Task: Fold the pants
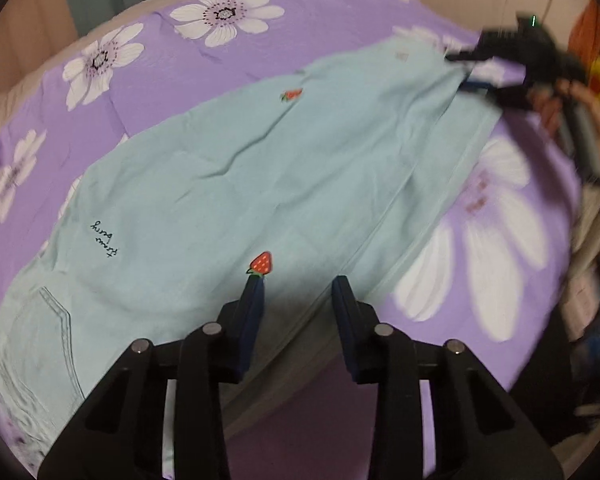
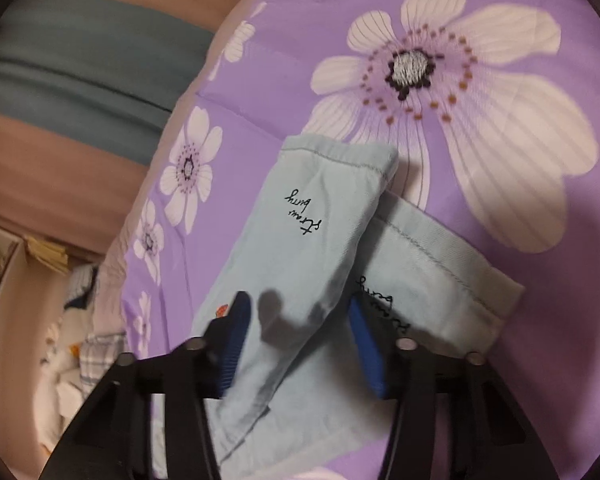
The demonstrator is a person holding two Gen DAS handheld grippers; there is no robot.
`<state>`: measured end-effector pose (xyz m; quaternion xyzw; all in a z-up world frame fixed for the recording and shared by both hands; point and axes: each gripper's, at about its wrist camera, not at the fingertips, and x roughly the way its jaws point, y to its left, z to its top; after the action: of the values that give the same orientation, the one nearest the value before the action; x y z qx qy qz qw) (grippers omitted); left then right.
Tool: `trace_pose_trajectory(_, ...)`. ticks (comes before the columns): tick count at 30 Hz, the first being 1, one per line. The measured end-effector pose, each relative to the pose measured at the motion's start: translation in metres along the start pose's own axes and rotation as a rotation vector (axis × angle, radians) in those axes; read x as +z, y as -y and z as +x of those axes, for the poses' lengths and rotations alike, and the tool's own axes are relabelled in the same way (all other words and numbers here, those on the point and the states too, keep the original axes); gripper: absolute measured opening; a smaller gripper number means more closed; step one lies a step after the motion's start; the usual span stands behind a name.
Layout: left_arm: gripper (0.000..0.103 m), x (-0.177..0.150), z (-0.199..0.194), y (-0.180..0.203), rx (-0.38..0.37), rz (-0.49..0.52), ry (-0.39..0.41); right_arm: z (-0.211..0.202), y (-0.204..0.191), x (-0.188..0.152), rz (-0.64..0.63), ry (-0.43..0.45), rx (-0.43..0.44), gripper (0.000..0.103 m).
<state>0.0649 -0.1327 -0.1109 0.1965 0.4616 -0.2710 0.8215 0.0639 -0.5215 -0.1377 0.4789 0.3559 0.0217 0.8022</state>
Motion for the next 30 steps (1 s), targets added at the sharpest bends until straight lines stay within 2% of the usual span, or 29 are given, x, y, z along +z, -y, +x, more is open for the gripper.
trace_pose_trajectory(3, 0.03, -0.005, 0.001, -0.003, 0.027, 0.025, 0.021, 0.001, 0.001, 0.005, -0.024, 0.011, -0.007, 0.032)
trace_pose_trajectory(5, 0.017, -0.005, -0.001, -0.006, 0.032, 0.018, 0.037, 0.0, 0.002, 0.007, -0.028, 0.015, -0.018, 0.023)
trace_pose_trajectory(7, 0.012, -0.007, -0.008, -0.009, 0.039, 0.006, 0.065, -0.002, 0.004, 0.007, -0.027, 0.019, -0.02, 0.014)
trace_pose_trajectory(13, 0.011, -0.011, -0.044, -0.017, 0.025, -0.048, 0.167, -0.023, -0.01, 0.01, -0.066, 0.062, -0.002, 0.006)
trace_pose_trajectory(16, 0.011, -0.016, -0.057, -0.016, 0.001, -0.052, 0.196, -0.048, -0.015, 0.006, -0.082, 0.098, 0.035, 0.006)
trace_pose_trajectory(24, 0.011, -0.03, -0.052, -0.007, -0.014, -0.045, 0.163, -0.046, 0.016, -0.015, -0.044, 0.072, -0.065, 0.006)
trace_pose_trajectory(30, 0.013, -0.036, -0.036, -0.006, -0.019, -0.063, 0.106, -0.041, 0.027, -0.021, -0.059, 0.05, -0.097, 0.006)
